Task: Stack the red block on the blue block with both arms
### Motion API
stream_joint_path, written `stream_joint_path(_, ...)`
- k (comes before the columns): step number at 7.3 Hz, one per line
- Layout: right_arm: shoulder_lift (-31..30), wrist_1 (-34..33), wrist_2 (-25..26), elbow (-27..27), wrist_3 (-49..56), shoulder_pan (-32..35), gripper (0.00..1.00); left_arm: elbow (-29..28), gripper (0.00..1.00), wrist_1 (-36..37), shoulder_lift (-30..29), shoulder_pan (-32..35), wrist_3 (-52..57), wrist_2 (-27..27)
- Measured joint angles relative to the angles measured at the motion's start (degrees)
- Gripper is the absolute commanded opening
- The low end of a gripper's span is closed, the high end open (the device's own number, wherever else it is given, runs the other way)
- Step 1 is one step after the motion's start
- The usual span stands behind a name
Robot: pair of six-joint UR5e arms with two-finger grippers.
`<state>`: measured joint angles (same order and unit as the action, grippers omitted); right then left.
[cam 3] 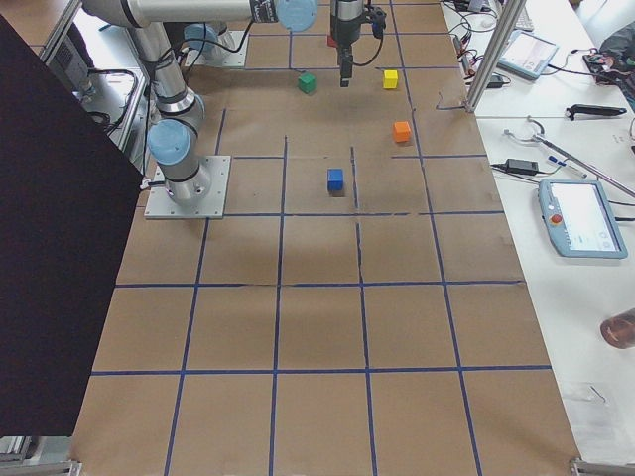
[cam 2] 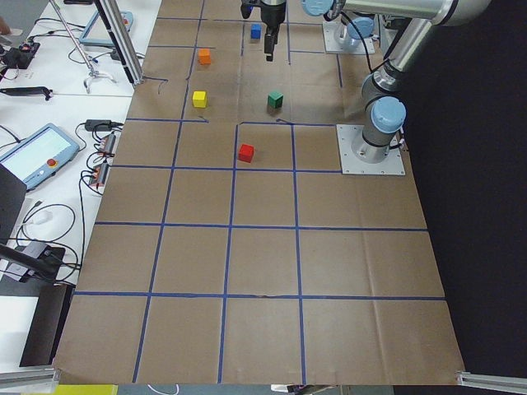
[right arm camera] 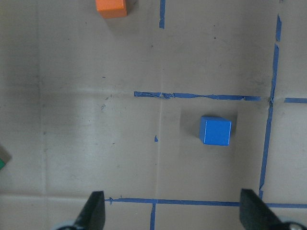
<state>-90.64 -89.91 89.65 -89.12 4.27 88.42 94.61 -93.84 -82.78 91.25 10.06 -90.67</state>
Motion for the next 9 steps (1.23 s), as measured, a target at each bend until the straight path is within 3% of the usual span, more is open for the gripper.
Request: stream_joint_path(9, -0.1, -0.1, 0.0, 0.0, 0.0, 0.0, 1.00, 0.9, 1.00, 0.7, -0.2, 0.1, 0.4, 0.3)
